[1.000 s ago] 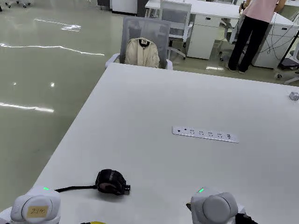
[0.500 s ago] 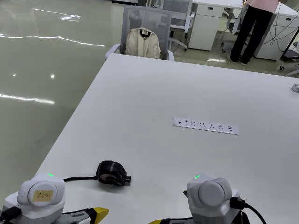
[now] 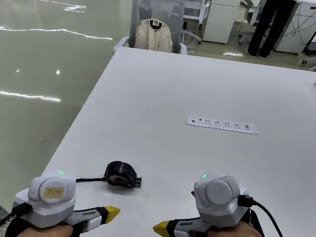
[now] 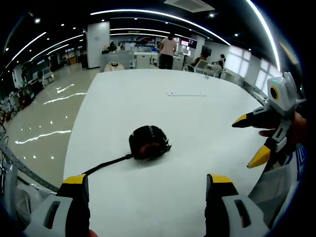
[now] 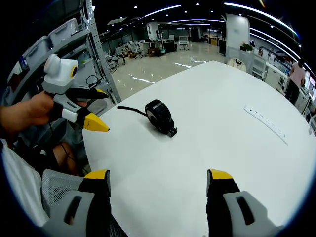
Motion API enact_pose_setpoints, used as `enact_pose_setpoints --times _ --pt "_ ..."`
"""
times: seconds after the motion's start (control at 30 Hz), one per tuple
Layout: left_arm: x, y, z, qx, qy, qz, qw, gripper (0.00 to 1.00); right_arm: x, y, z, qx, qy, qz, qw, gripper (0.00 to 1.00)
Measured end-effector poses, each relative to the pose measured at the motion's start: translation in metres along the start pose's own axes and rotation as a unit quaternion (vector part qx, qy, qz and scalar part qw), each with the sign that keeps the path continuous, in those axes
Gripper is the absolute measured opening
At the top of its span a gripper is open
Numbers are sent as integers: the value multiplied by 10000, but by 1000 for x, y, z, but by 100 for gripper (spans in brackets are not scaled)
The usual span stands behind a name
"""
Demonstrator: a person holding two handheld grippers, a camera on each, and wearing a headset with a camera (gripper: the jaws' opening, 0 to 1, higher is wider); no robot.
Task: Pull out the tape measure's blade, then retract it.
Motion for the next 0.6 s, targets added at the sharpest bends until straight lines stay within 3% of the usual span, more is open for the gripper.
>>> enact_pose_setpoints --times 0.6 --pt "4 -3 -21 -52 51 -86 9999 94 3 -13 -16 151 113 167 9997 79"
Point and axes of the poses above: the centre of the closed fingertips' face, and the gripper's own axes: z roughly backward along the fingers, y roughly to its left, x roughly out of its top, the point moved 4 cm from there along z, roughly backward along the fingers, and after that the axes turned 14 degrees about x, right-handed, at the moved point
